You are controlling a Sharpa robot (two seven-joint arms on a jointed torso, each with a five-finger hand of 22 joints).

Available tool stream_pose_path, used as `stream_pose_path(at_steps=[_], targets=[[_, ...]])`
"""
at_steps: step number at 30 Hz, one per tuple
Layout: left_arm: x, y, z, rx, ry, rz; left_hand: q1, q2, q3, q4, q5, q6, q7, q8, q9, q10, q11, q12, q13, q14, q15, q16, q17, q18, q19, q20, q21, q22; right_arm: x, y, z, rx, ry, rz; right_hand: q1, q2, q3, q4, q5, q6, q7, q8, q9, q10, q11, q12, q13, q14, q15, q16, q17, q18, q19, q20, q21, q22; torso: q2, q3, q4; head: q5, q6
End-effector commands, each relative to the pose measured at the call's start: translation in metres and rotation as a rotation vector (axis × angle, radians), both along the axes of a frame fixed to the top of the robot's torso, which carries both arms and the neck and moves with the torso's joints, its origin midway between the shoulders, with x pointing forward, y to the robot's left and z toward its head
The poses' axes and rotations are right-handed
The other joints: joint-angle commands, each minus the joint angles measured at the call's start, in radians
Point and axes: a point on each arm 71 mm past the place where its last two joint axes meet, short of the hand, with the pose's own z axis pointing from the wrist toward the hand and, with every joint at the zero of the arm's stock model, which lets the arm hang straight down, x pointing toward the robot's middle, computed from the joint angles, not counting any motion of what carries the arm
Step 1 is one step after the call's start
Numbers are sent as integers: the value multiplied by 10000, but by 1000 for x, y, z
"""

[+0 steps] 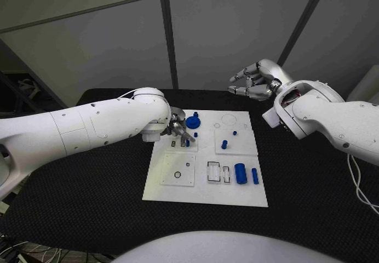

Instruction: Assemble the parts on the task board

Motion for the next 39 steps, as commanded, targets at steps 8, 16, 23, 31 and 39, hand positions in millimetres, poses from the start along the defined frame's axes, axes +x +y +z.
stream_pose_path(at_steps=[8, 16, 23, 31, 39], targets=[[-1, -2, 0, -109, 156, 69, 566, 186, 409, -447, -7, 66, -3, -168, 66, -4, -89, -15, -15, 592, 0, -17, 1196, -123, 31, -2, 53, 487, 1, 1, 1, -47, -21, 47, -74, 14, 40, -23, 42, -87, 1, -39, -9, -69, 31, -58, -12, 804, -36, -29, 1650, 74, -63, 9, -40, -17, 0, 4, 1, -33, -9], [-1, -3, 0, -681, 223, 438, 1465, 535, 1427, -1170, 2, -6, -74, -366, 64, -139, -166, -217, -157, 594, -72, -28, 1205, -121, 21, -60, 52, 505, 2, 1, 0, -58, -3, 32, -73, 20, 46, -21, 46, -85, 1, -36, -8, -64, 31, -53, -7, 803, -36, -33, 1645, 74, -62, 9, -40, -16, 2, -1, 6, -28, -40], [-1, 0, 0, -1269, 485, 872, 1991, 466, 2962, -2087, 7, -39, -36, -502, 139, -241, -153, -465, -314, 597, -73, -40, 1220, -118, -7, -88, 34, 508, 4, 0, -1, -89, 44, 6, -70, 27, 53, -21, 51, -77, 0, -31, -6, -50, 30, -37, 9, 805, -36, -29, 1652, 73, -58, 10, -38, -11, -3, 0, 8, -10, -54], [-3, 11, 1, -1663, 495, 1335, 248, -572, 6748, -2917, -19, -116, 30, -212, 831, -305, -99, -949, -757, 612, -4, -62, 1255, -114, -20, -5, 16, 567, 5, -2, -1, -117, 70, -33, -48, 40, 75, -30, 76, -63, -2, -20, -3, -51, 26, -40, 5, 803, -37, -34, 1646, 72, -56, 11, -39, -8, -15, 5, 32, 16, -56], [-8, 24, 4, -2272, -69, 2090, -558, -1191, 8239, -3175, 873, -143, 5, 158, 1353, -178, -121, -981, -814, 627, -30, -60, 1280, -142, 85, -15, 88, 733, 6, -4, -2, -138, 88, -98, -40, 41, 81, -35, 81, -64, -3, -19, -3, -39, 25, -26, 20, 805, -38, -30, 1653, 74, -60, 11, -44, -17, -15, 41, 63, 74, -45]])
